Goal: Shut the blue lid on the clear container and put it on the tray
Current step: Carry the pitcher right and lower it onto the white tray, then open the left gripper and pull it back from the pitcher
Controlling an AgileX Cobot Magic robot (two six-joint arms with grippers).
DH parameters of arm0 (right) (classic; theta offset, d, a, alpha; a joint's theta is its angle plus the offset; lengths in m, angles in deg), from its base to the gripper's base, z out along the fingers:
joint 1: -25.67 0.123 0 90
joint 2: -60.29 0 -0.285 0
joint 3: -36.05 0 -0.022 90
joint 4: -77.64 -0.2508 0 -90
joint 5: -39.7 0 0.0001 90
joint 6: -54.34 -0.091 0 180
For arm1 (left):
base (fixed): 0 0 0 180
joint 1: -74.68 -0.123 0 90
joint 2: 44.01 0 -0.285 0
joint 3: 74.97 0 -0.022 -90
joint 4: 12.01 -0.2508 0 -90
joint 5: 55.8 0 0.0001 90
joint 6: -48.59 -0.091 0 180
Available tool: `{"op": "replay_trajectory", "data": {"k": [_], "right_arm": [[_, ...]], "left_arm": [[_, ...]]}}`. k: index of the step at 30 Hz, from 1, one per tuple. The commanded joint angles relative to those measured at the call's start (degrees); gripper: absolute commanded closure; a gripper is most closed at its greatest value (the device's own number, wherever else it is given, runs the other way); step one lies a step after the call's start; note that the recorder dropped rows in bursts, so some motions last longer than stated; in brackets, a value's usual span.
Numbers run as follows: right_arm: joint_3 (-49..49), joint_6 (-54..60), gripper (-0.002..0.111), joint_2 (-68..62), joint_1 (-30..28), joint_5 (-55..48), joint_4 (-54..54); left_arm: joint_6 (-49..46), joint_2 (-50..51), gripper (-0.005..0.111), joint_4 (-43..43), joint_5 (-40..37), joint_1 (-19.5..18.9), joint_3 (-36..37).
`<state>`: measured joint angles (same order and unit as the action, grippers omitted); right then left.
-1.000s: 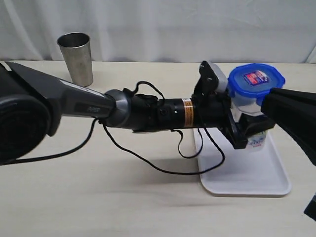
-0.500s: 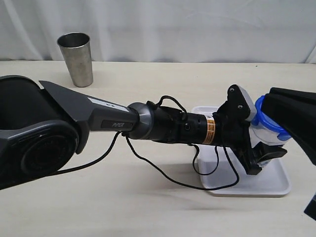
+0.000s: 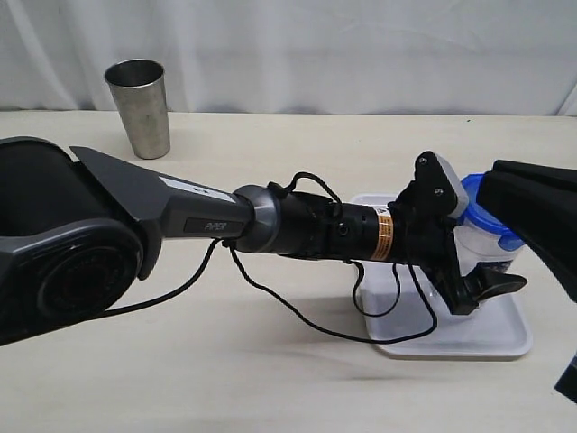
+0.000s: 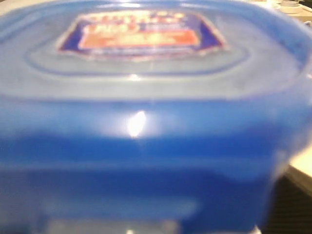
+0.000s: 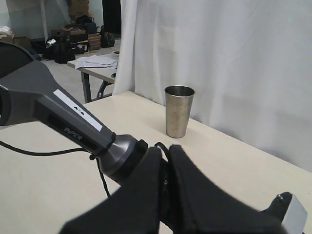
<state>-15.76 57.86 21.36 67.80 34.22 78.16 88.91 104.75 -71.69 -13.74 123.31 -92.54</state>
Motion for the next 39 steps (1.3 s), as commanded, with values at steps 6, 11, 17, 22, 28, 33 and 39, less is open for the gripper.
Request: {"op": "replay_trajectory", "data": {"k": [6,11,17,22,28,33,39], "right_arm": [[-0.1,-0.1,0.104,0.1,0.0,-0.4,-0.1],[-0.1,-0.1,0.104,0.1,0.0,-0.4,-0.1],[-0.1,-0.1,0.104,0.1,0.0,-0.4,-0.1],[-0.1,-0.1,0.104,0.1,0.0,-0.4,-0.1],[-0.1,-0.1,0.104,0.1,0.0,-0.4,-0.1],[-0.1,-0.1,0.104,0.1,0.0,-0.4,-0.1],[-0.1,-0.1,0.104,0.1,0.0,-0.4,-0.1]], "left_arm": [[5.1,-1.1,0.016,-6.1,0.3,-1.3,-0.2],[13.4,-1.1,0.016,-11.1,0.5,-4.1,-0.2],[20.3,-1.1,0.016,-22.4,5.0,-6.9,-0.2],[24.6,-1.1,0.016,-26.2,7.1,-8.3,-0.2],[28.3,-2.1,0.016,-31.0,8.7,-10.1,0.1],[30.4,-5.3,0.017,-34.7,4.9,-12.4,2.4],[30.4,-10.8,0.039,-35.8,-4.2,-14.5,7.4]]}}
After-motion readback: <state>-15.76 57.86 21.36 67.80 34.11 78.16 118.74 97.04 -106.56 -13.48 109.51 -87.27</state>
